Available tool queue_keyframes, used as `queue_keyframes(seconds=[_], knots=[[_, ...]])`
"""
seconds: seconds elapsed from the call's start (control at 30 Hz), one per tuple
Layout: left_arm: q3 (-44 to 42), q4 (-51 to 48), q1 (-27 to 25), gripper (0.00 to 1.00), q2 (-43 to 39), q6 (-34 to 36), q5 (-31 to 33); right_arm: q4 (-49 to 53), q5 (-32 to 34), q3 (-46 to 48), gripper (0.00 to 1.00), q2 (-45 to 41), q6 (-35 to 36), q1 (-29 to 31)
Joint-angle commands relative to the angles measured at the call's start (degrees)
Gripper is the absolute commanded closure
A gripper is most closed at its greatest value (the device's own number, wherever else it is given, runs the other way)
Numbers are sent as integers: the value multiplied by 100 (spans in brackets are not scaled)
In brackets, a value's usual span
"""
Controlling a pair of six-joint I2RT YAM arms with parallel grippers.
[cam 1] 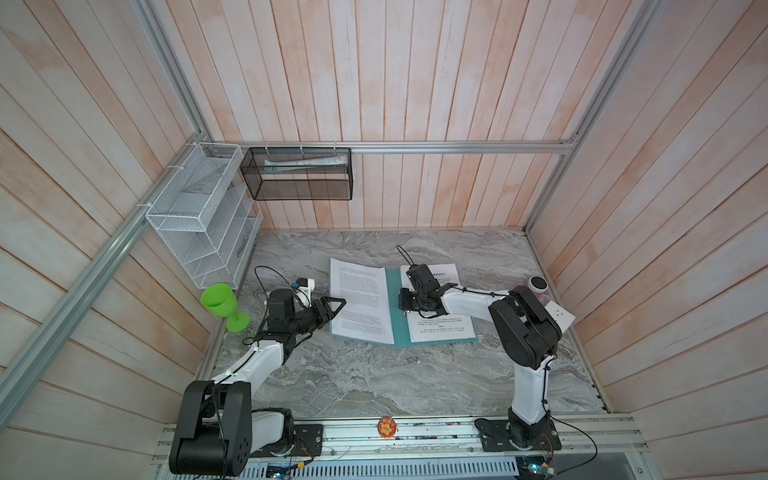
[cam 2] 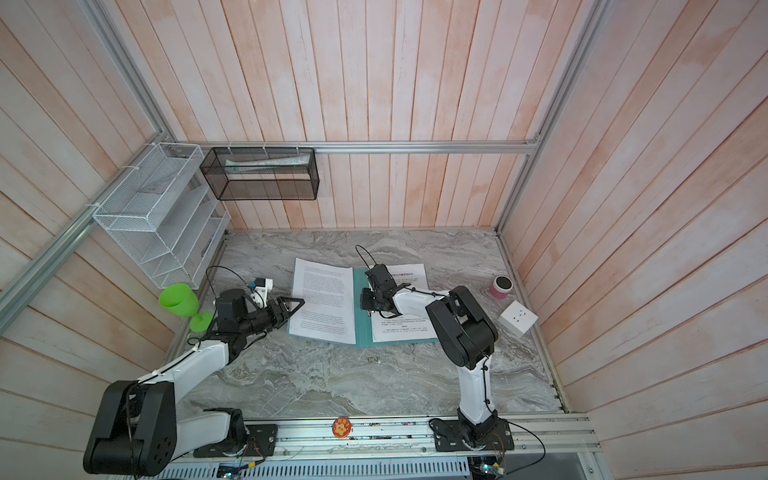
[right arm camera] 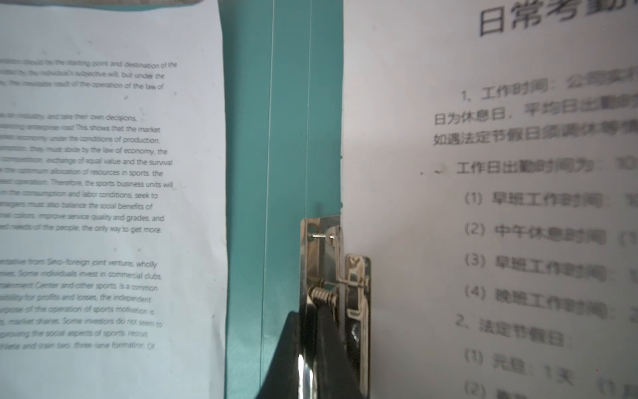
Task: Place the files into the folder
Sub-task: 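Grasp the English-sheet cover edge with the left gripper and lift it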
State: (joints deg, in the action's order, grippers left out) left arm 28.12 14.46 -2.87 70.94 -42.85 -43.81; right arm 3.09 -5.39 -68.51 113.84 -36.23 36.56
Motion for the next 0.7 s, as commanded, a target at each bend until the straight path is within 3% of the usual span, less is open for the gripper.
queue_keyframes(seconds=[0.0, 0.33, 0.67], knots=[[233, 138, -103, 37, -244, -171, -159, 641, -270, 292, 90, 374, -77, 89], [852, -163, -601, 35, -346, -84, -49, 144, -670, 376, 90, 393, -392, 222], [1391, -22, -1243, 35, -4, -81, 210, -113, -1336, -120, 90, 991, -523, 502]])
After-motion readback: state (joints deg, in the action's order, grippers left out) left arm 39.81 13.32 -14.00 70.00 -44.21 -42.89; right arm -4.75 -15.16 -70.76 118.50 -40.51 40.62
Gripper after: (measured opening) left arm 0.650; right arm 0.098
